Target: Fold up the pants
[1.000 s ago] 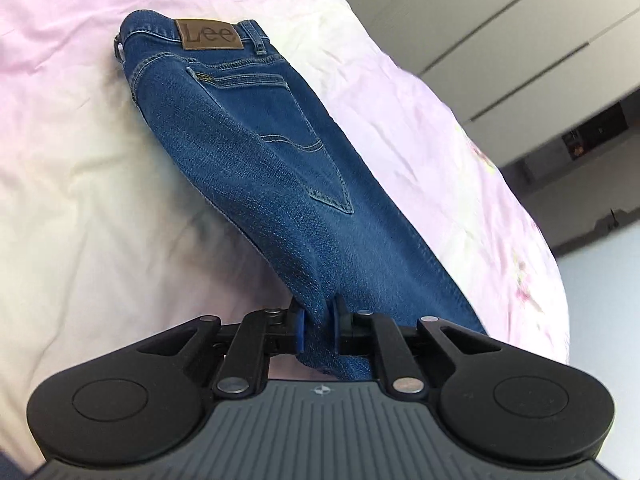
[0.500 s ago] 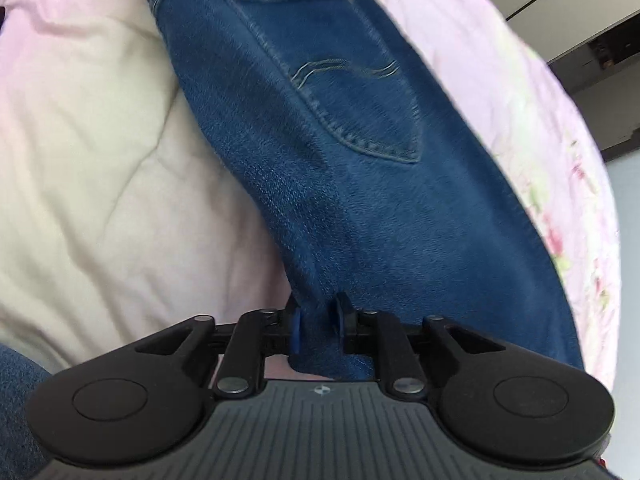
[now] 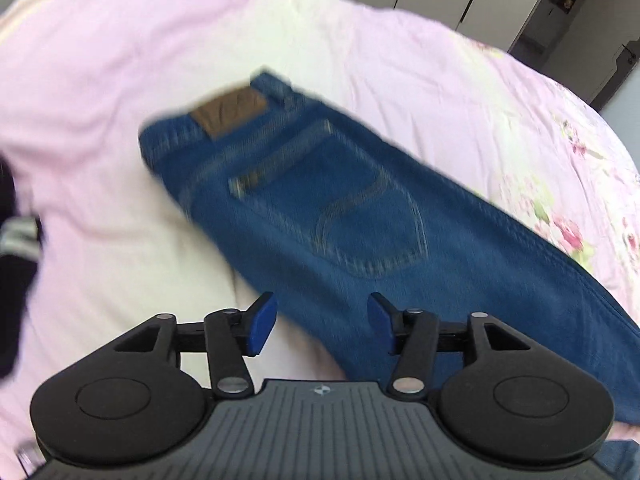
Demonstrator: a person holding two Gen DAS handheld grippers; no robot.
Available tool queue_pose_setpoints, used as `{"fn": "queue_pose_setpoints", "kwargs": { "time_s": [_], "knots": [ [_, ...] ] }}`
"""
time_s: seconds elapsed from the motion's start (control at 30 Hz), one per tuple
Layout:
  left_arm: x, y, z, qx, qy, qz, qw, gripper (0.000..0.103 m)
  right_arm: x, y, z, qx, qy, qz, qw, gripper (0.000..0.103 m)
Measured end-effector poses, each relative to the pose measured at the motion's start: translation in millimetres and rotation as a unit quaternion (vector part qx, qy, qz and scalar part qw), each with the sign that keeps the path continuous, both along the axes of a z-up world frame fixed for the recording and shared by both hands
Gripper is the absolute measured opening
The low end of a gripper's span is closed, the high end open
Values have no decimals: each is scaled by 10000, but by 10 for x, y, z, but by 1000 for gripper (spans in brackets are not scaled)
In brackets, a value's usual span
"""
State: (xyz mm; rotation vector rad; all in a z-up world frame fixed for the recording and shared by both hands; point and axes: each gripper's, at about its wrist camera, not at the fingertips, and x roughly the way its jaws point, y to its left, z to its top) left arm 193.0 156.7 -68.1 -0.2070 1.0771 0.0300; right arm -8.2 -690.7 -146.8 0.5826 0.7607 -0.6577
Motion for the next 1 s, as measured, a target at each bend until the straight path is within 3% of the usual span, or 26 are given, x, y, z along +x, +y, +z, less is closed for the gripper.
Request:
{"fn": "queue_pose_setpoints", "kwargs": {
  "time_s": [0.1, 0.17, 0.37, 0.47, 0.57, 0.8, 0.83, 0.87, 0.97, 1.0],
  "knots": [
    [373, 11, 121, 200, -311, 18, 9993, 67, 218, 3, 47, -136, -11, 179, 9997, 47],
    [618, 45, 168, 314, -501, 85, 9982, 79, 395, -4, 37, -238, 18, 277, 9993, 47],
    [1230, 253, 120, 453, -676, 231, 9964, 84, 932, -65, -138, -371, 343, 327, 9982, 53],
    [1494, 312, 47, 894, -752, 210, 9929, 87, 1120, -114, -215, -430, 446, 309, 9976, 55],
    [1745, 378, -75, 1142, -652, 298, 9909, 89, 1250, -175, -293, -351, 572, 243, 9975, 56],
    [2268, 411, -543, 1050, -187, 310, 9938, 88, 1346, -247, -442, -149, 703, 103, 9974, 54],
    [2306, 418, -608, 1039, -122, 391, 9937, 79, 1354, -256, -458, -123, 736, 78, 9972, 51],
    [2311, 427, -643, 885, -115, 437, 9951, 58, 1360, -267, -475, -73, 742, 72, 9972, 47],
    [2235, 400, -638, 568, -287, 563, 9964, 32, 1403, -235, -485, -126, 798, 196, 9965, 23],
    [2188, 361, -606, 572, -374, 500, 9964, 28, 1424, -217, -479, -157, 812, 327, 9960, 13]
  ]
}}
